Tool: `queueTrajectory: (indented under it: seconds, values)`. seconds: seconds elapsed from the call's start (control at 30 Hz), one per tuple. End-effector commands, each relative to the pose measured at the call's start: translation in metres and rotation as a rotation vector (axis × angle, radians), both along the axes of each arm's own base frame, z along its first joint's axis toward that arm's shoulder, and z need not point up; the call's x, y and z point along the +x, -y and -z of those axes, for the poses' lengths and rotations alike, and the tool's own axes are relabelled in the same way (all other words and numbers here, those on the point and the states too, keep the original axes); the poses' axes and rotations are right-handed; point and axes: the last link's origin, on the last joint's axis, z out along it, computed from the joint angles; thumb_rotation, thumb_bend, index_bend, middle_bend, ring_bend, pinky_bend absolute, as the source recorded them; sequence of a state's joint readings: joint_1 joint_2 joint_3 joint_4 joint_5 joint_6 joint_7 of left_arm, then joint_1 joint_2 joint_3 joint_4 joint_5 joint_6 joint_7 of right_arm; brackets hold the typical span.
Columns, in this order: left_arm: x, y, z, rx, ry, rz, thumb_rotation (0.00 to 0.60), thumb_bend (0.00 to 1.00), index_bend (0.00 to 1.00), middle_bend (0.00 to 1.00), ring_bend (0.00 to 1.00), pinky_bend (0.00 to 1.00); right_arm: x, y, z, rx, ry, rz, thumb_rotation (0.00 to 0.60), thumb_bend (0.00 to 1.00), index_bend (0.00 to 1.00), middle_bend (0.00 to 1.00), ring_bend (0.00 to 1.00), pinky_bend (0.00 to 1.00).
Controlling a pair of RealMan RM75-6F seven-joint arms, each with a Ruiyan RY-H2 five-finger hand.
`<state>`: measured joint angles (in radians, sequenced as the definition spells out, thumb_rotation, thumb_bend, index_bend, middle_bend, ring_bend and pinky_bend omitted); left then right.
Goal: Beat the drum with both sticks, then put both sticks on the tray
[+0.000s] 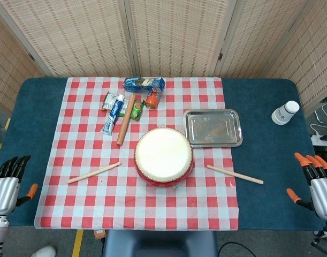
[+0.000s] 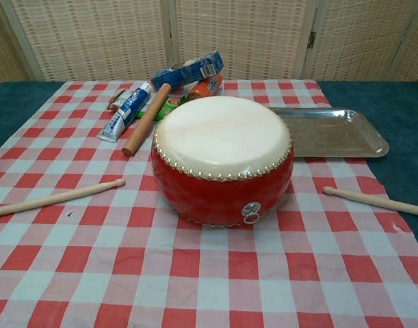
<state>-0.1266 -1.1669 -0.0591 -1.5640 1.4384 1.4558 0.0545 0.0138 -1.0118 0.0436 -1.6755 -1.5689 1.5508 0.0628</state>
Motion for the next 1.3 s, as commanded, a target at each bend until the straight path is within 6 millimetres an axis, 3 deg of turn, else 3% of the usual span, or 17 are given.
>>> queueTrajectory:
  seconds: [0.03,0.43,0.57,0.7,0.87,1.07,1.3]
  values:
    - [0.0,0.0,0.001,0.001,0.003,-0.003,0.6,0.37,0.04,0.07,0.0,0.07,0.0,0.0,0.0,0.001,-0.002,0.003,0.6,0.16,0.0,0.14,0.0,0.09]
    - [0.001,0.003,-0.005,0.019,0.022,0.014,0.6,0.37,0.05,0.08,0.0,0.07,0.002,-0.005,-0.005,-0.015,0.005,-0.019,0.6,0.16,0.0,0.14,0.0,0.09]
    - [0.01,-0.007,0.0,-0.016,0.071,0.062,0.6,0.38,0.08,0.09,0.01,0.07,0.002,-0.003,-0.007,-0.017,0.008,-0.03,0.6,0.16,0.0,0.14,0.0,0.09]
    - [0.024,-0.023,0.007,-0.069,0.096,0.117,0.6,0.43,0.17,0.13,0.04,0.07,0.003,0.0,-0.008,-0.015,0.012,-0.042,0.6,0.16,0.0,0.14,0.0,0.09]
    - [0.044,-0.044,0.026,-0.143,0.094,0.142,0.6,0.44,0.29,0.16,0.05,0.08,0.005,0.005,-0.008,-0.003,0.014,-0.061,0.6,0.16,0.0,0.14,0.0,0.09]
    - [0.067,-0.057,0.058,-0.269,0.097,0.155,0.6,0.42,0.25,0.16,0.05,0.08,0.006,0.005,-0.009,-0.002,0.019,-0.069,0.6,0.16,0.0,0.14,0.0,0.09]
    - [0.074,-0.071,0.097,-0.329,0.061,0.115,0.6,0.36,0.28,0.15,0.03,0.07,0.003,0.001,-0.012,-0.009,0.019,-0.056,0.6,0.16,0.0,0.14,0.0,0.09]
